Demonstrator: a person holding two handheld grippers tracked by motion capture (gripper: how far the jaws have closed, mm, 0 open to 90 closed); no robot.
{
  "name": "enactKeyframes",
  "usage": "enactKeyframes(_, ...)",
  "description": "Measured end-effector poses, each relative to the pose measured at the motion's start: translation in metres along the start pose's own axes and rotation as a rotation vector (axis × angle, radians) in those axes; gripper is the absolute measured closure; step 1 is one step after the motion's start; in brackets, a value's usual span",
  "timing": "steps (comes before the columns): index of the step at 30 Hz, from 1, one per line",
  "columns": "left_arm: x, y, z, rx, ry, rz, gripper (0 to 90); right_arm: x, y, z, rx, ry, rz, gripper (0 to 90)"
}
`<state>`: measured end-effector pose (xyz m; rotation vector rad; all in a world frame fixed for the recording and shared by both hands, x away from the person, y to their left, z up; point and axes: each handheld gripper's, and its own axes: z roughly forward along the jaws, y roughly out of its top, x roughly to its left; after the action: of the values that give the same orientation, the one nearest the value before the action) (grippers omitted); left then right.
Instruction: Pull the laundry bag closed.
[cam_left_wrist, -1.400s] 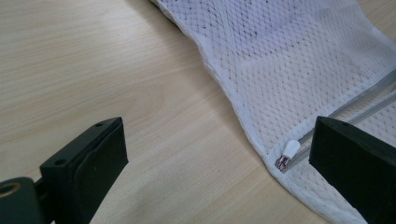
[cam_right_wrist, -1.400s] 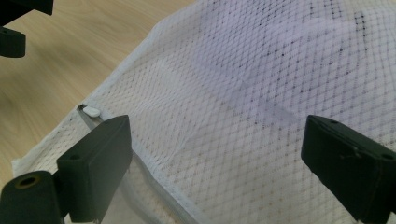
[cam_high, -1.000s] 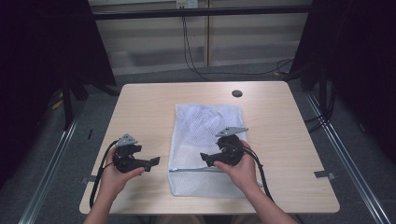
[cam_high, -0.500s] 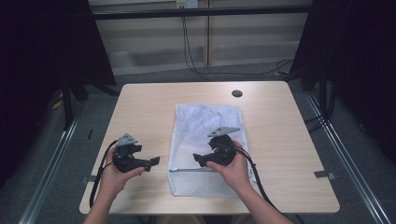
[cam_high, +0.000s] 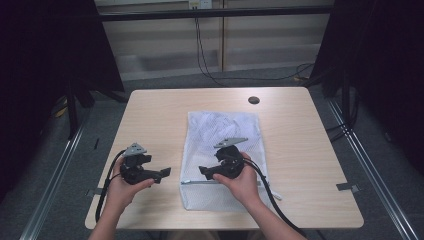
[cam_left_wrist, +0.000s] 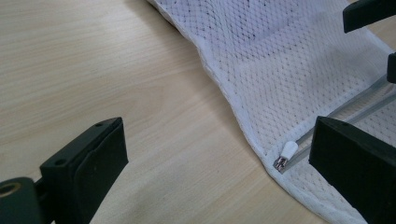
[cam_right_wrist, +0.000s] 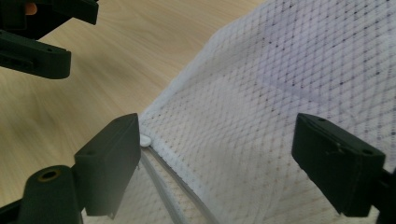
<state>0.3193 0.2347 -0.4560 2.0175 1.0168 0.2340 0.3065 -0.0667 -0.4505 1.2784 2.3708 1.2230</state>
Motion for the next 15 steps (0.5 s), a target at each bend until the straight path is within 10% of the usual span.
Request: enactKeyframes(15,0.002,0.001,-0.002,-0.001,-0.003,0.0,4.1,0.008,0.0,0.012,-0.002,0.052,0.026,27.0)
